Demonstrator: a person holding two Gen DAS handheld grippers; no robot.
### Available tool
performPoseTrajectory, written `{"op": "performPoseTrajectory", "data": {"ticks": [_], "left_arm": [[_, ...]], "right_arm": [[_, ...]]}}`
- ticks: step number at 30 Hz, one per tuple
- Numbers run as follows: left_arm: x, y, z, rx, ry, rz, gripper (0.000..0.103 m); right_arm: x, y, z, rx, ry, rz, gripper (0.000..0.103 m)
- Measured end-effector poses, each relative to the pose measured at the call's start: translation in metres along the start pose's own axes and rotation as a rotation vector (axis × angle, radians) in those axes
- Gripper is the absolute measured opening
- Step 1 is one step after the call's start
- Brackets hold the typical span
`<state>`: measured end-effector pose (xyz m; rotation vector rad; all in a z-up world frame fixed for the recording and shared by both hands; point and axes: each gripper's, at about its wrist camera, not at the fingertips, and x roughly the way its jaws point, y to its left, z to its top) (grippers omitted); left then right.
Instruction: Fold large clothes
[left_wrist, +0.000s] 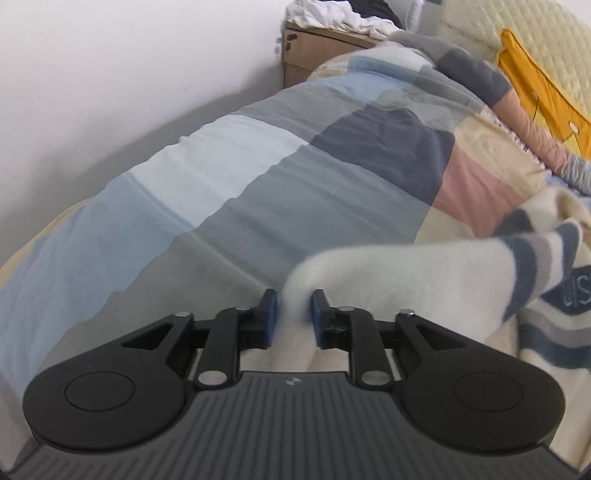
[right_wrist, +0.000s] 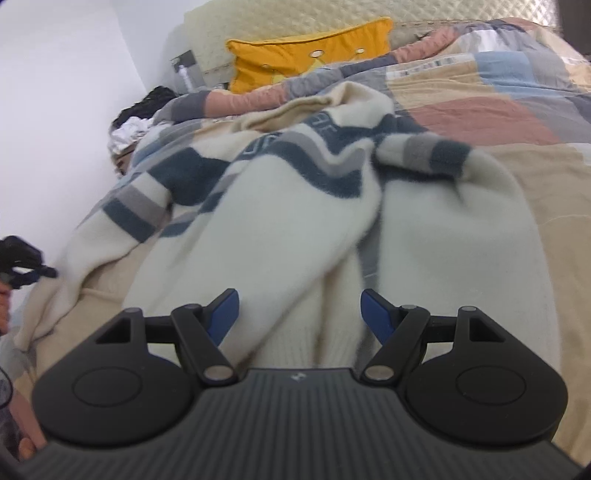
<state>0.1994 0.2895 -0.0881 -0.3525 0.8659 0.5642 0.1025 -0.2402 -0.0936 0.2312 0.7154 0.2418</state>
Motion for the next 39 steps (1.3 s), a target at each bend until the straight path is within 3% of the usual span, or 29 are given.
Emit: {"op": "performPoseTrajectory", "data": {"ticks": [2, 4, 8, 15, 18, 27, 31, 33, 36, 39], "left_arm": [[-0.016, 0.003, -0.007, -0.024, -0.006, -0.018, 0.032], [-0.034, 0.010, -0.014, -0.061, -0.026, -0.038, 0.045], [-0.064, 0.027, -0.031, -0.164, -0.051, -0.080, 0.051], [-0.079, 0.056, -0.039, -0.398, -0.043, -0.004, 0.052], [-0.074, 0.066, -0.041, -0.409, -0.008, 0.050, 0.053], [-0.031, 0.091, -0.049, -0.507, 0.124, 0.068, 0.053], [-0.017, 0.088, -0.048, -0.427, 0.107, 0.054, 0.053], [-0.011, 0.085, -0.047, -0.399, 0.124, 0.047, 0.042], [-0.008, 0.084, -0.042, -0.390, 0.114, 0.022, 0.006], [-0.010, 0.079, -0.028, -0.326, 0.048, 0.059, 0.001]], "right_arm": [[-0.002, -0.001, -0.002, 0.016, 0.004, 0.005, 0.075], [-0.004, -0.002, -0.004, 0.026, 0.005, 0.005, 0.075], [-0.007, -0.005, -0.004, 0.043, 0.001, 0.000, 0.075], [-0.008, -0.009, -0.004, 0.063, 0.002, -0.007, 0.075], [-0.007, -0.009, -0.004, 0.068, 0.005, -0.013, 0.075], [-0.004, -0.007, -0.006, 0.058, 0.021, -0.010, 0.075], [-0.002, -0.006, -0.006, 0.046, 0.025, -0.016, 0.075], [0.000, -0.004, -0.006, 0.033, 0.026, -0.024, 0.075], [0.002, -0.002, -0.006, 0.014, 0.019, -0.033, 0.075], [0.003, -0.002, -0.007, -0.007, 0.019, -0.044, 0.075]]}}
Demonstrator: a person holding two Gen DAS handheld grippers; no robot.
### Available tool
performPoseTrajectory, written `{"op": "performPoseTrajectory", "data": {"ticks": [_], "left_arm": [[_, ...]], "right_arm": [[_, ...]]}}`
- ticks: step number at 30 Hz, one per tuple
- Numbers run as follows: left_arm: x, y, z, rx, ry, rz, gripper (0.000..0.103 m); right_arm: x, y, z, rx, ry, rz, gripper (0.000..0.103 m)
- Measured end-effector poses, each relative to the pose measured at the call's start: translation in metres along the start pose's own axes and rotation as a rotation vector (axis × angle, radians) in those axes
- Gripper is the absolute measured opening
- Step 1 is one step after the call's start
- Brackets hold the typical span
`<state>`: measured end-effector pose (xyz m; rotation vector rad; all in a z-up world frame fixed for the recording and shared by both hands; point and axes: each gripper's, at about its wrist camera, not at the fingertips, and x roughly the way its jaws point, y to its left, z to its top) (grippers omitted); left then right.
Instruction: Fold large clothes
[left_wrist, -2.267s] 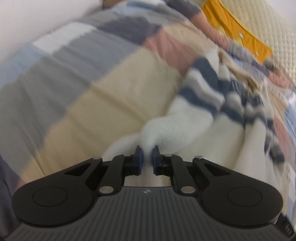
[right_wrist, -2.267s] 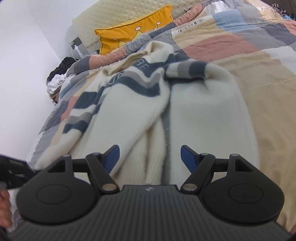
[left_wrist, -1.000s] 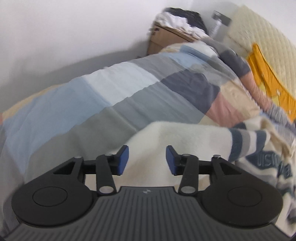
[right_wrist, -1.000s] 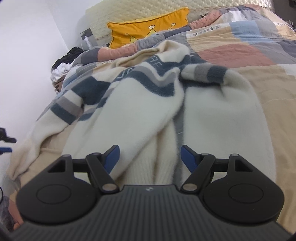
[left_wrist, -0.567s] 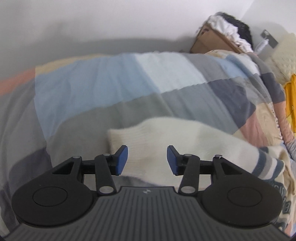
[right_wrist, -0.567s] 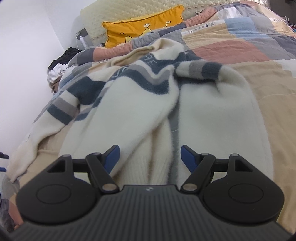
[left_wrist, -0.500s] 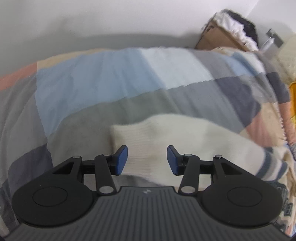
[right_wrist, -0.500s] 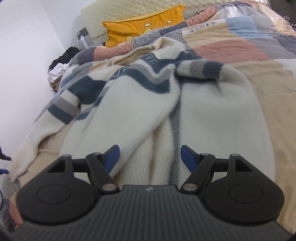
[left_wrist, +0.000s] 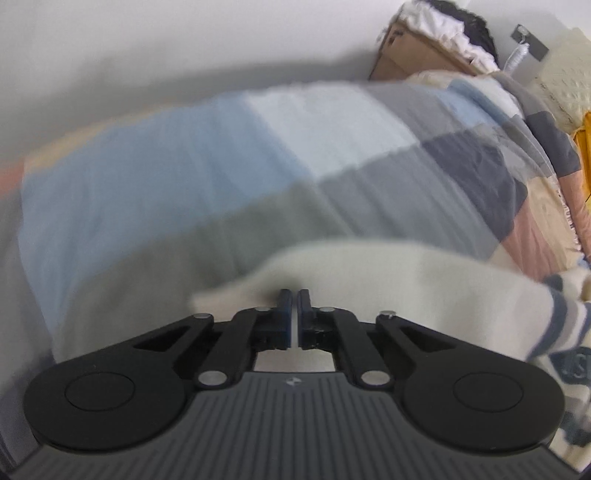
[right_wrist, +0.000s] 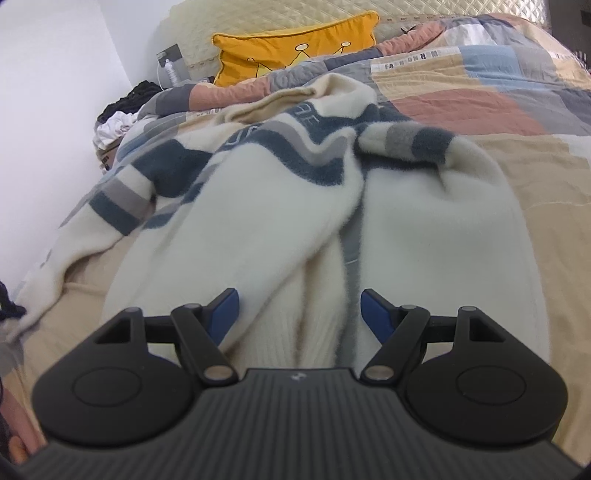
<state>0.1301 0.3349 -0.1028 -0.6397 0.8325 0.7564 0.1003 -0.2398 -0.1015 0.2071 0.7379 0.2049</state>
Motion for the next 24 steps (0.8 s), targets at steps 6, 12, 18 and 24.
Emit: {"op": "performPoseTrajectory", "data": {"ticks": [6, 12, 18, 24], "left_arm": [[-0.018, -0.015, 0.061, 0.125, -0.145, 0.052, 0.000], [-0.047, -0.012, 0.139, 0.154, -0.262, 0.048, 0.000], [-0.025, 0.030, 0.122, 0.072, -0.086, -0.112, 0.000], [-0.015, 0.051, 0.075, 0.135, 0.083, -0.231, 0.001]], "right_arm": [[0.000, -0.005, 0.001, 0.000, 0.012, 0.004, 0.075], [0.003, -0.017, 0.008, 0.074, 0.018, 0.033, 0.075], [0.011, -0.015, 0.015, 0.090, 0.025, 0.015, 0.075], [0.014, -0.010, 0.018, 0.063, 0.017, -0.005, 0.075]]}}
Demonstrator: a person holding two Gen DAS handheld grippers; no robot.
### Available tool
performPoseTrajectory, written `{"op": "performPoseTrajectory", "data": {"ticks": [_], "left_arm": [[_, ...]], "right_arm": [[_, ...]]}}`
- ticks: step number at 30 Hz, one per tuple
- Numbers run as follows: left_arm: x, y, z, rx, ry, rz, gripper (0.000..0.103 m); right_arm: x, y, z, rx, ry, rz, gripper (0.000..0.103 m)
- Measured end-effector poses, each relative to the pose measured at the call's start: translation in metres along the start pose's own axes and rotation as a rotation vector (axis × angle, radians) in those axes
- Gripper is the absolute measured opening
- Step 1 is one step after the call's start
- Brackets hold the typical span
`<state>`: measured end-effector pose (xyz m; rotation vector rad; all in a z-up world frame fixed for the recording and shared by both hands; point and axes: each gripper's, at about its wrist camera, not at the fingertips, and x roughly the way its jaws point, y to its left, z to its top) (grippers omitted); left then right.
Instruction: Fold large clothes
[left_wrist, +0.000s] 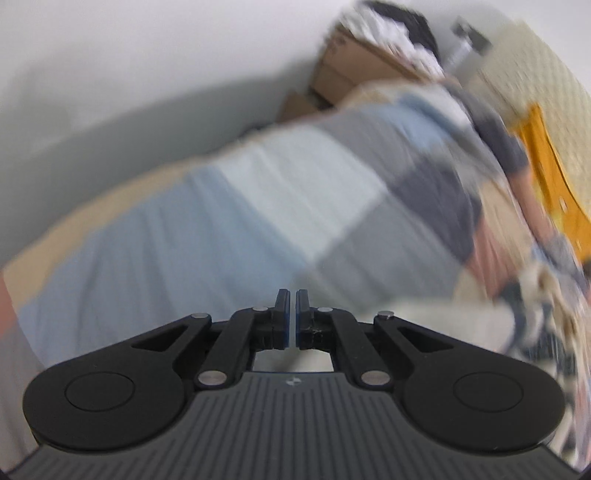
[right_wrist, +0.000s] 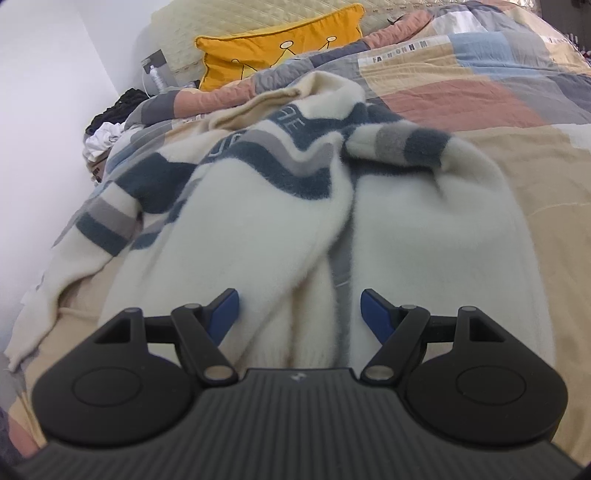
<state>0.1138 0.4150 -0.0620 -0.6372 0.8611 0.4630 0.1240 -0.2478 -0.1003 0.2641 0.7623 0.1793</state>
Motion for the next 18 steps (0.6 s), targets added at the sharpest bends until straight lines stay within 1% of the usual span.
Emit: {"op": "performPoseTrajectory", "data": {"ticks": [2, 3, 4, 5, 6, 7, 11, 13, 14, 16, 17, 18], "left_arm": [[-0.003, 0.003, -0.017, 0.011, 0.027, -0.010, 0.007], [-0.005, 0.005, -0.026, -0.003, 0.040, -0.020, 0.021], [-0.005, 0.009, -0.034, -0.027, 0.054, -0.034, 0.046], [-0.004, 0.013, -0.042, -0.051, 0.061, -0.049, 0.056], [-0.001, 0.015, -0.049, -0.073, 0.066, -0.077, 0.060], [0.002, 0.016, -0.057, -0.080, 0.073, -0.091, 0.060], [0.022, 0.011, -0.074, -0.095, 0.084, -0.052, 0.060], [0.033, 0.008, -0.080, -0.098, 0.078, -0.016, 0.066], [0.037, 0.006, -0.082, -0.104, 0.077, -0.003, 0.067], [0.040, -0.002, -0.083, -0.097, 0.048, 0.012, 0.069], [0.041, -0.008, -0.083, -0.084, 0.041, 0.023, 0.068], [0.040, -0.013, -0.084, -0.071, 0.020, 0.029, 0.062]], "right_arm": [[0.000, 0.000, 0.000, -0.003, 0.000, -0.003, 0.075], [0.000, 0.000, 0.000, 0.000, 0.000, -0.003, 0.075], [0.000, 0.000, 0.000, 0.000, 0.001, -0.002, 0.075], [0.000, 0.000, 0.000, 0.001, 0.001, -0.002, 0.075], [0.000, 0.000, -0.001, 0.002, 0.000, -0.002, 0.075], [0.000, 0.000, -0.001, 0.002, 0.000, -0.002, 0.075], [-0.002, -0.004, -0.002, 0.019, 0.004, 0.007, 0.075], [-0.004, -0.004, -0.004, 0.020, 0.005, 0.006, 0.075], [-0.005, -0.004, -0.005, 0.015, 0.005, 0.004, 0.075], [-0.006, -0.002, -0.007, 0.004, 0.003, -0.001, 0.075], [-0.007, -0.002, -0.007, 0.001, 0.002, -0.003, 0.075], [-0.007, -0.001, -0.007, -0.001, 0.001, -0.005, 0.075]]}}
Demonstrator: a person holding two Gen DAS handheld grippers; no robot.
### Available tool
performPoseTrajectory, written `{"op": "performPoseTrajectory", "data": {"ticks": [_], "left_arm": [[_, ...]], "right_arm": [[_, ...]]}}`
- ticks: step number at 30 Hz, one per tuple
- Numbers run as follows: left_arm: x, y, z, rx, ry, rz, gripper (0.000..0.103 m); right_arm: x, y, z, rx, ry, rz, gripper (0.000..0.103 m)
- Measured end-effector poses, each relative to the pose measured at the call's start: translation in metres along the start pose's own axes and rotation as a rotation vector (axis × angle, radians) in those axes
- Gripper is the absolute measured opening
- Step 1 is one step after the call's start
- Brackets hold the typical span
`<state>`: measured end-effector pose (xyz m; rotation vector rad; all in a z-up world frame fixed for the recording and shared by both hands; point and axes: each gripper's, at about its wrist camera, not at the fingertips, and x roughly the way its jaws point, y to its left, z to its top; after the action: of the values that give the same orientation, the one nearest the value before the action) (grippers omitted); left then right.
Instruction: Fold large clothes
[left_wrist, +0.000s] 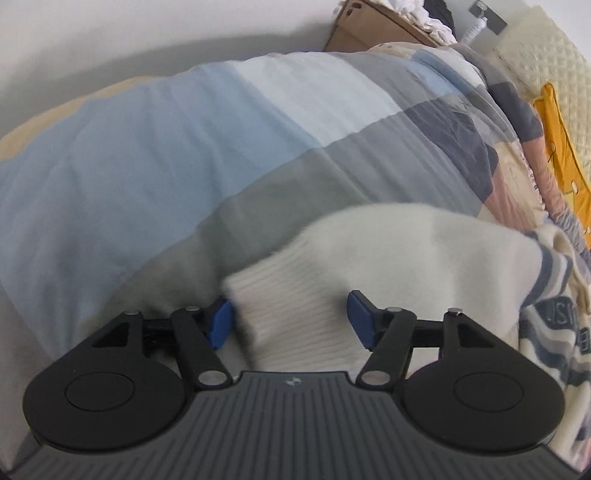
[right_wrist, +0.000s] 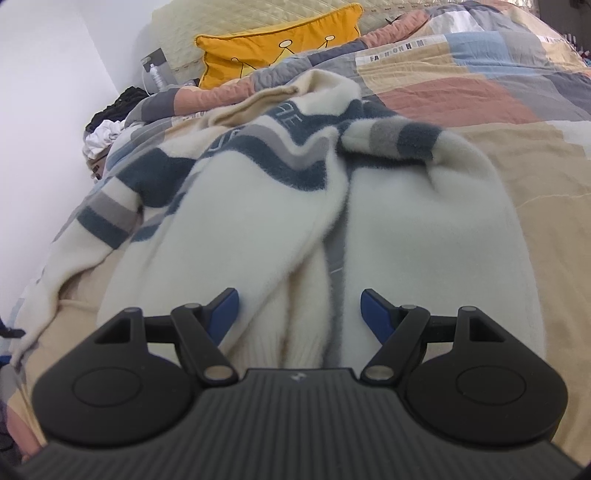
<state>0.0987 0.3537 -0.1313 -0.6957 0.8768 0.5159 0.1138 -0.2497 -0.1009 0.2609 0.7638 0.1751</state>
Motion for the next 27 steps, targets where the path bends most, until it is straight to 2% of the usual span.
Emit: {"op": "performPoseTrajectory", "data": {"ticks": [1, 2, 3, 4, 7, 10, 15, 20, 24, 27], "left_arm": [[-0.003, -0.005, -0.003, 0.007, -0.030, -0.018, 0.046], [-0.005, -0.009, -0.005, 0.015, -0.040, -0.056, 0.040], [-0.006, -0.014, -0.007, 0.035, -0.029, -0.091, 0.029], [-0.006, -0.021, -0.008, 0.067, -0.021, -0.096, 0.019], [-0.006, -0.034, -0.005, 0.123, -0.043, -0.050, 0.012], [-0.013, -0.028, 0.021, 0.057, -0.082, -0.013, 0.010], [-0.052, -0.016, 0.107, 0.003, -0.261, -0.020, 0.010], [-0.078, -0.040, 0.186, 0.040, -0.415, 0.011, 0.009], [-0.058, -0.063, 0.222, 0.066, -0.460, 0.067, 0.009], [-0.019, -0.067, 0.235, 0.039, -0.429, 0.107, 0.009]], "right_arm": [[0.000, 0.000, 0.000, -0.001, -0.001, -0.001, 0.075], [0.001, 0.001, 0.000, -0.003, 0.000, -0.002, 0.075], [0.002, 0.001, 0.000, -0.007, 0.000, -0.004, 0.075], [0.002, 0.001, -0.001, -0.009, 0.000, -0.005, 0.075], [0.005, 0.003, -0.002, -0.031, -0.002, -0.014, 0.075], [0.006, 0.004, -0.002, -0.037, -0.006, -0.018, 0.075], [0.004, 0.006, 0.000, -0.031, -0.017, -0.025, 0.075], [0.005, 0.014, 0.005, -0.066, -0.044, -0.043, 0.075], [0.006, 0.017, 0.010, -0.073, -0.061, -0.039, 0.075], [0.010, 0.019, 0.012, -0.080, -0.058, -0.048, 0.075]]}}
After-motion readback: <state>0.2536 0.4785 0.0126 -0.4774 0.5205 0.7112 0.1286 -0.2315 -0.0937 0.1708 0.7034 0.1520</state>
